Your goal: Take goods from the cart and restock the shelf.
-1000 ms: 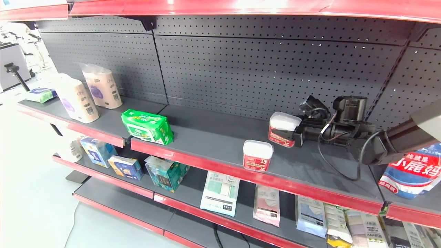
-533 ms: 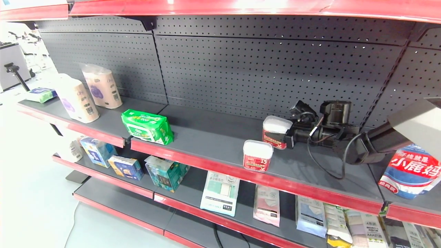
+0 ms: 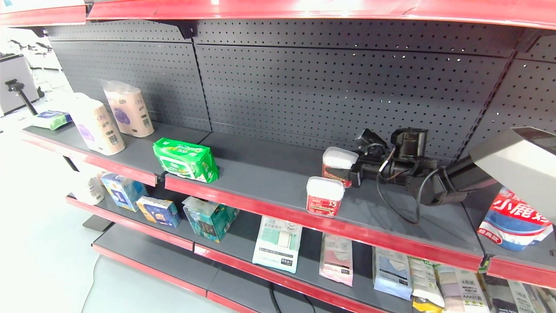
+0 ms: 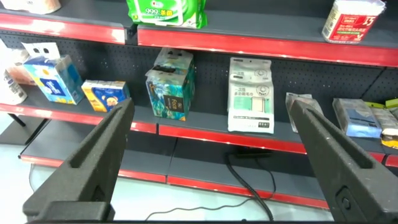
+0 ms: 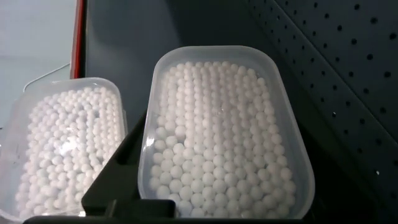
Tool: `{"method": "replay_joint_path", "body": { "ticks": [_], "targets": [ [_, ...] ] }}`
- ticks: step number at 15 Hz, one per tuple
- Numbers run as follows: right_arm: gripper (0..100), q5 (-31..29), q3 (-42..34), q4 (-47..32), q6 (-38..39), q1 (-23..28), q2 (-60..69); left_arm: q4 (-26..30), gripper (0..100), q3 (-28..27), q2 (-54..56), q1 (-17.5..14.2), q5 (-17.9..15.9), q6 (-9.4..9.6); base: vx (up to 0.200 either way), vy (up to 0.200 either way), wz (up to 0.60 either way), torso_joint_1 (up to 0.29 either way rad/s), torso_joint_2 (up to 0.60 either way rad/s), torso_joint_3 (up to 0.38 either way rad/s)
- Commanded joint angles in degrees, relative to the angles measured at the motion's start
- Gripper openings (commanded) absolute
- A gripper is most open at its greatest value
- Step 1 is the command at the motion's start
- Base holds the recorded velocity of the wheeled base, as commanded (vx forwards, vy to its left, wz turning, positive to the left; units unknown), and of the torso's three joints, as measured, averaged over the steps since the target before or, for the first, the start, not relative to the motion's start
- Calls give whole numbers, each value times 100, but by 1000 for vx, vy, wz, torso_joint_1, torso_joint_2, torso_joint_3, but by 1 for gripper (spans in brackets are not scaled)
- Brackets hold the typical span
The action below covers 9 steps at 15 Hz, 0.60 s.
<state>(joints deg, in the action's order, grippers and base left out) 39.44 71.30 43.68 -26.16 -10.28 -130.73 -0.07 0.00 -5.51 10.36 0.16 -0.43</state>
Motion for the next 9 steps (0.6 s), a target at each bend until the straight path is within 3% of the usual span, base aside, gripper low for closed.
{"method": "replay_joint_path", "body": {
  "ticks": [1, 9],
  "targets": [
    [0, -6, 77, 0, -3, -9, -40, -1, 100, 0, -11, 1, 2, -1, 0, 0, 0, 0, 0, 0],
    [0, 11, 209, 0, 164, 245, -251, -1, 100, 0, -11, 1, 2, -1, 0, 0, 0, 0, 0, 0]
  ]
}}
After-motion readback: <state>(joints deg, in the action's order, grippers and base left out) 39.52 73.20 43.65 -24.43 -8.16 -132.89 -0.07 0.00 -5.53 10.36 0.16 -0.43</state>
